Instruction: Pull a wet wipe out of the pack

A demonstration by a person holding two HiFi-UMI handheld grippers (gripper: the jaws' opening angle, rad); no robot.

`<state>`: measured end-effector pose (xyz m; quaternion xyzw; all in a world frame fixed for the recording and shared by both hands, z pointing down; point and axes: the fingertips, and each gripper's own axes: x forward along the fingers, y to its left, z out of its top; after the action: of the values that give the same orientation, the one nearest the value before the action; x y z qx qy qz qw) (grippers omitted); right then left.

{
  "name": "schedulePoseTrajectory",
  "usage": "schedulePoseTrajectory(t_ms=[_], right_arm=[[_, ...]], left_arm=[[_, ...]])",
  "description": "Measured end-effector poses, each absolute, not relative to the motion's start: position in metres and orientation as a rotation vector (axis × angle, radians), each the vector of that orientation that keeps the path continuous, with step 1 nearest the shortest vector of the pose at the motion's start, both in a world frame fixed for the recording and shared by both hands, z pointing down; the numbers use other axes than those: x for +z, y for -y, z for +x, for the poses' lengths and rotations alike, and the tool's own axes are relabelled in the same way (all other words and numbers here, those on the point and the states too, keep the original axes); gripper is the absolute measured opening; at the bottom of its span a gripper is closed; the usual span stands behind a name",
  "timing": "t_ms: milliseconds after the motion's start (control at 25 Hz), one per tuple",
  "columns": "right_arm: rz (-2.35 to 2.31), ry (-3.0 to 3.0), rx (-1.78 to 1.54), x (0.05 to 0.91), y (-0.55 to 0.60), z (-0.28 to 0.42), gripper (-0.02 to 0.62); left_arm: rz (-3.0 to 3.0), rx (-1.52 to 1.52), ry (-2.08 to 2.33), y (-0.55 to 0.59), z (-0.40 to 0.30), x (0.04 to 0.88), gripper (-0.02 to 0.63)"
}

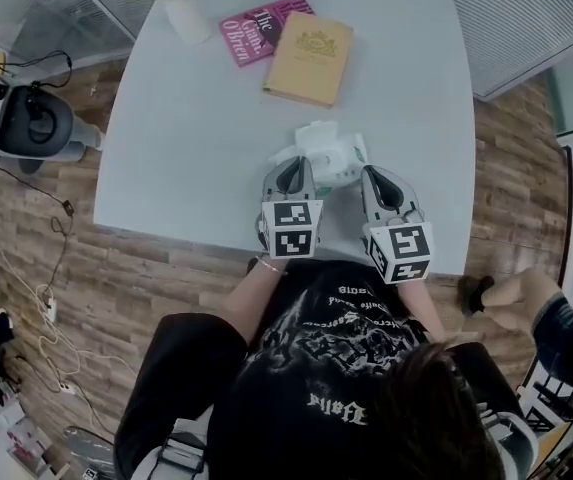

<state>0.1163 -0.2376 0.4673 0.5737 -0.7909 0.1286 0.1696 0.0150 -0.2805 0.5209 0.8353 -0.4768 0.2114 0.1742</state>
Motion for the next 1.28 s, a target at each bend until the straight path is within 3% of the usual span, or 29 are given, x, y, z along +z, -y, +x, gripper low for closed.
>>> schedulePoseTrajectory(t_ms=[280,520,840,1280], right_arm=[[1.288,2.321,0.391,0.48,0.257,0.084,-0.002],[0.881,2.332,0.381,0.498,0.276,0.054,0.095],[0.503,2.17,0.374,0.54,0.266,0.03,0.144],[0.286,2.06,0.478,0.563,0.269,0.026,0.144]], left_arm=[[2.35,0.625,1.271,0.271,0.003,0.535,0.009],[2.329,0.619,1.236,0.272,0.001,0.543,0.009],[2.328,0.609,1.2,0.271,-0.001,0.545,0.009],[2.34,0.607,1.169,0.273,-0.001,0.549,0.009]])
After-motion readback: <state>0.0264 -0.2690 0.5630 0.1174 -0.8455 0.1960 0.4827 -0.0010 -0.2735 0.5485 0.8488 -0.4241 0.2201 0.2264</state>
